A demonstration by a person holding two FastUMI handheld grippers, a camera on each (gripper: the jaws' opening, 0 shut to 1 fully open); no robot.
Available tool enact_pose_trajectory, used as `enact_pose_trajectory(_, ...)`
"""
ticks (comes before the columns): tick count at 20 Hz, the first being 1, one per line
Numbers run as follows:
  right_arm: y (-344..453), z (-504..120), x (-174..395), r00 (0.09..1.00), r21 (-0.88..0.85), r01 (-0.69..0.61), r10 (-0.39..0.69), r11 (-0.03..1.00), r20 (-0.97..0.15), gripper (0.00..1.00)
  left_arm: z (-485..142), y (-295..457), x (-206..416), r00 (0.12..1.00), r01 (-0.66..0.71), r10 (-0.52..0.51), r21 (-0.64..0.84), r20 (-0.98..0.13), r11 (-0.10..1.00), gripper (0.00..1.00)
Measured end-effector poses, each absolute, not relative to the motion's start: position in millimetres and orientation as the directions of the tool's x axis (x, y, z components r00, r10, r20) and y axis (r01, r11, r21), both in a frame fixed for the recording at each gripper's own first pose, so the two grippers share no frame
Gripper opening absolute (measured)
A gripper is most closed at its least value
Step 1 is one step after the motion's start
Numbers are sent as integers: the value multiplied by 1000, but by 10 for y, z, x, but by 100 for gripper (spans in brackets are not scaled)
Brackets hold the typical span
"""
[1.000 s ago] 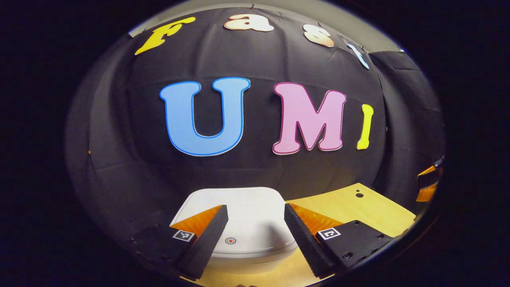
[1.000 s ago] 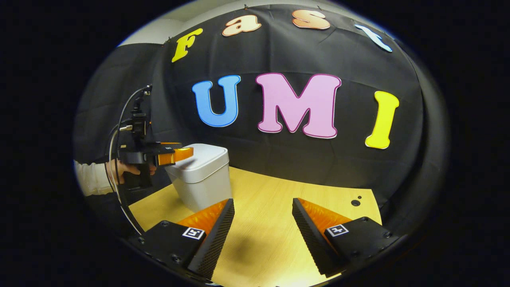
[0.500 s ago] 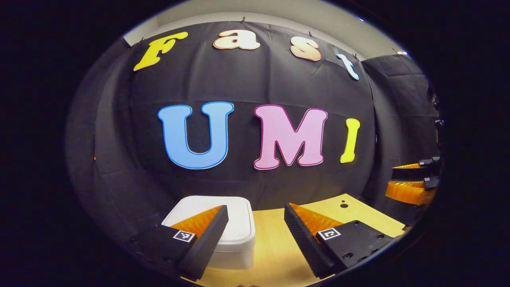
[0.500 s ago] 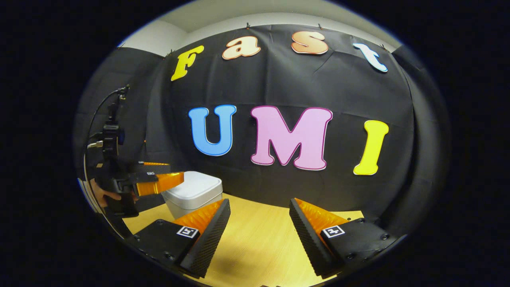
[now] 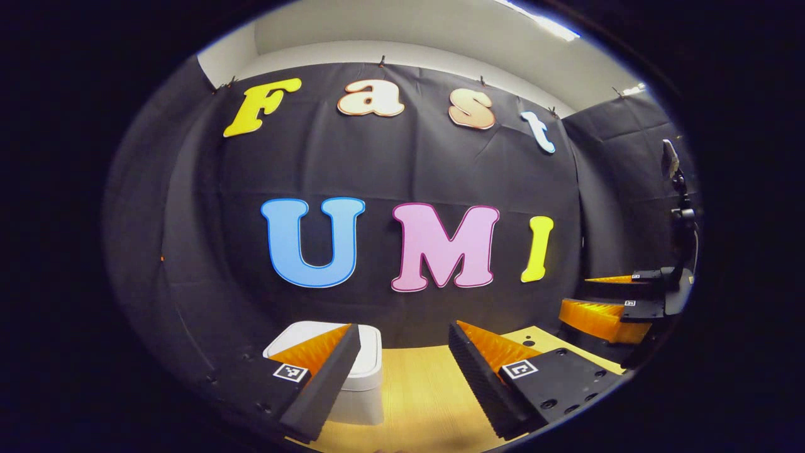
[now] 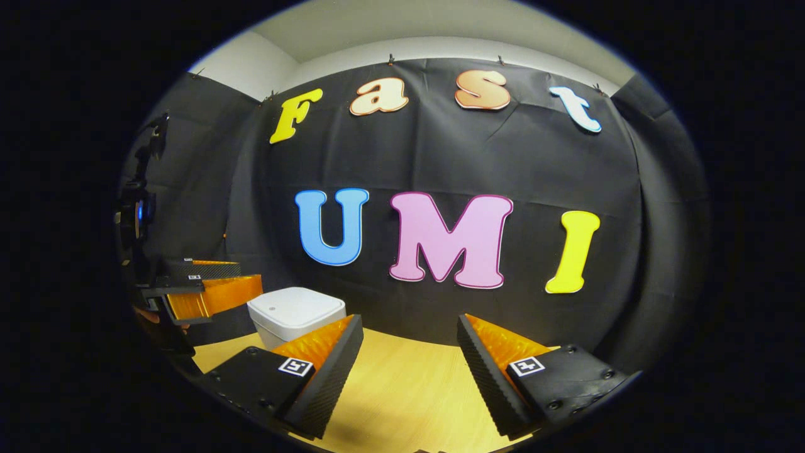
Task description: Press the lid of the desktop garbage bin to open it, pick up the crumpled paper on the desktop and throw it into the bin, then pick up the pop can on the desktop and drop it into the bin, and finally close the garbage bin lid.
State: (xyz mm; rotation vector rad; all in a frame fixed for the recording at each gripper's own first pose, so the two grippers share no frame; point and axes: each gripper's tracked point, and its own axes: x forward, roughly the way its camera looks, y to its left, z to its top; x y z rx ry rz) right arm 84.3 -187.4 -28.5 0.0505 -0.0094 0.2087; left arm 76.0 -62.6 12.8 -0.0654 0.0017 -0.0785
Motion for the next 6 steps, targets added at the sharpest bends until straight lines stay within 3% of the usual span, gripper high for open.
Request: enact_pose_trajectory(6,-1718,-73,408,990,62,-139,137,988,29,96,221,-571,300,994,106,-106,-26,15,994,96)
